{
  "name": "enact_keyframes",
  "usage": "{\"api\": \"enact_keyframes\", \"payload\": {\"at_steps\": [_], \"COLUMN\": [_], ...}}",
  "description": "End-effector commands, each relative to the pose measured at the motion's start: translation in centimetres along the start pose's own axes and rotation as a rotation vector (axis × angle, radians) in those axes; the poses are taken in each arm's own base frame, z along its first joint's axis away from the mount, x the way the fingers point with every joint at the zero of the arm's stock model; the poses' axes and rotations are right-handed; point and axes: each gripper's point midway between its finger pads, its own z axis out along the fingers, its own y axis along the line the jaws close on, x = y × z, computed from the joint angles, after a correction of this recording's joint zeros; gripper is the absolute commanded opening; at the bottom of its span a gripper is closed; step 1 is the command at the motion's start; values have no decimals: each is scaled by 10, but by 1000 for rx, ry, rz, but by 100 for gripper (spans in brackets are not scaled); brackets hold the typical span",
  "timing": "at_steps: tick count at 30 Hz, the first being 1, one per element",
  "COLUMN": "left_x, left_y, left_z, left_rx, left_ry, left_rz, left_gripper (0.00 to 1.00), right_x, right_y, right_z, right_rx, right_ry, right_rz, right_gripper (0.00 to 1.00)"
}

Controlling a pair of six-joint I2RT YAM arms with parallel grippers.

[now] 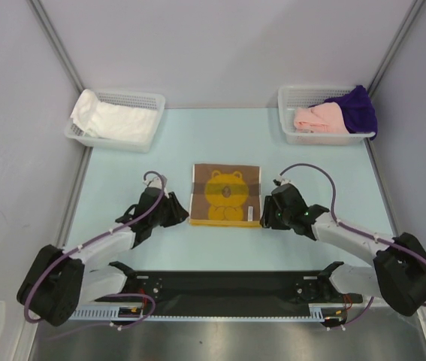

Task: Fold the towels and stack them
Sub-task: Fold the towel

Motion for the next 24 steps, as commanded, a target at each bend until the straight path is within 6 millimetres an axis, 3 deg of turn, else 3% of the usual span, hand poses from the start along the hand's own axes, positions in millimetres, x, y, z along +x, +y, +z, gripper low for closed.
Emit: {"api": "enact_keyframes", "payload": {"at_steps": [1, 3, 4, 6, 7, 8, 9, 10, 11, 12, 13, 14, 15, 16, 17, 18, 19, 20, 22, 24], "left_x": [-40, -56, -75, -81, -97, -104, -102, -116, -119, -114, -131, -135, -137, -145, -142, -144, -158, -148, -149, -140], "left_y": [-13, -28, -46, -61, -84, -94, -96, -121, -129, -129, -144, -145, -146, -146, -148, -146, -148, -137, -132, -121], "left_z": [-17, -23, -27, -16, -17, -11, 5, 7, 13, 33, 36, 45, 55, 72, 81, 89, 95, 113, 125, 140], "left_rx": [-16, 26, 70, 94, 158, 190, 193, 270, 293, 291, 328, 323, 329, 340, 369, 374, 394, 380, 378, 357], "left_ry": [-117, -149, -184, -146, -160, -163, -128, -126, -112, -68, -97, -96, -85, -89, -57, -45, -67, -24, -7, 28], "left_rz": [37, 47, 55, 82, 95, 103, 105, 119, 135, 136, 145, 139, 135, 126, 108, 89, 78, 51, 34, 9], "left_gripper": [43, 43, 44, 43, 43, 41, 40, 36, 33, 28, 24, 22, 19, 14, 11, 9, 6, 4, 3, 2], "right_x": [-27, -44, -61, -81, -106, -107, -110, -133, -141, -151, -166, -188, -185, -200, -210, -209, -220, -222, -222, -225], "right_y": [8, 20, 34, 49, 72, 77, 93, 106, 113, 126, 138, 143, 141, 153, 152, 150, 158, 159, 159, 159], "right_z": [-29, -41, -49, -50, -57, -38, -33, -31, -11, -7, -1, 2, 29, 27, 34, 57, 56, 63, 85, 95], "right_rx": [-19, -61, -106, -142, -218, -223, -299, -364, -385, -452, -508, -543, -550, -644, -671, -681, -744, -765, -796, -820], "right_ry": [-91, -140, -182, -212, -252, -209, -178, -224, -198, -197, -230, -260, -215, -243, -251, -222, -255, -237, -231, -220], "right_rz": [4, 12, 16, 13, 14, 13, 13, 30, 45, 50, 68, 88, 121, 155, 191, 224, 227, 295, 350, 428], "right_gripper": [50, 49, 47, 46, 41, 38, 33, 21, 14, 11, 5, 3, 0, 0, 0, 0, 0, 0, 0, 0]}}
